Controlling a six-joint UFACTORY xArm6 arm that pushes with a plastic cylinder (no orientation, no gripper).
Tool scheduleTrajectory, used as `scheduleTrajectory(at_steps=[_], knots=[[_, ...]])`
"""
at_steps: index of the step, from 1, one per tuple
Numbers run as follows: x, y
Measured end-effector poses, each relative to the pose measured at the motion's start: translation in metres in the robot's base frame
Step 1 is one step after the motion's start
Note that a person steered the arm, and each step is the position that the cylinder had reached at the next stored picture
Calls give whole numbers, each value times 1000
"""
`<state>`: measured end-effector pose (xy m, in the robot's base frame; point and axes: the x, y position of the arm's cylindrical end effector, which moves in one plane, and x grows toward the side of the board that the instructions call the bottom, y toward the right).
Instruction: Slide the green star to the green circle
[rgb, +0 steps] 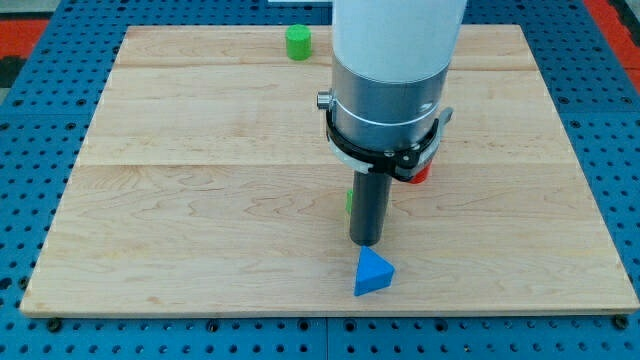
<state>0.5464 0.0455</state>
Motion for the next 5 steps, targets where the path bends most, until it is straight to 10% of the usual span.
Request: scheduleTrajectory(at_steps=[5], knots=[[-171, -45]])
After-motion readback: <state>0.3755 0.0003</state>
